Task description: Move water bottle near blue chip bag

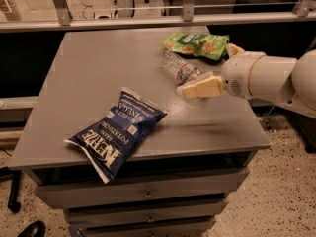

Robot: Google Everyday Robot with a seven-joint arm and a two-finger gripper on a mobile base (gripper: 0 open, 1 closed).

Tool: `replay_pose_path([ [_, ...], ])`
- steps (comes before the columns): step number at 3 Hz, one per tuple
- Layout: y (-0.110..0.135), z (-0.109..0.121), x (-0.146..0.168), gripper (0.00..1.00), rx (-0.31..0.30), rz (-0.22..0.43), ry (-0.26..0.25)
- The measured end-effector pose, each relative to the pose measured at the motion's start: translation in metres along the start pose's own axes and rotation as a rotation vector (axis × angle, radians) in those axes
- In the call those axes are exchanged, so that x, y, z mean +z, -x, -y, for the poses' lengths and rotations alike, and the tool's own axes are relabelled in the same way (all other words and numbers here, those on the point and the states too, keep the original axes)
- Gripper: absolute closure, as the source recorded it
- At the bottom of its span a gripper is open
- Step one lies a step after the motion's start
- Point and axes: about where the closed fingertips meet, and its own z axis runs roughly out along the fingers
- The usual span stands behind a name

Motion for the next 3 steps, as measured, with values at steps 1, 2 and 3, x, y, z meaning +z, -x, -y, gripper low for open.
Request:
replay_pose_path([
  [1,-0.011,0.026,0.008,0.00,-0.014,-0.008,-0.020],
  [2,-0.020,0.032,0.032,0.00,-0.002,-0.004,0.003],
  [3,-0.030,0.028,0.052,0.00,0.017,-0.001,0.032],
])
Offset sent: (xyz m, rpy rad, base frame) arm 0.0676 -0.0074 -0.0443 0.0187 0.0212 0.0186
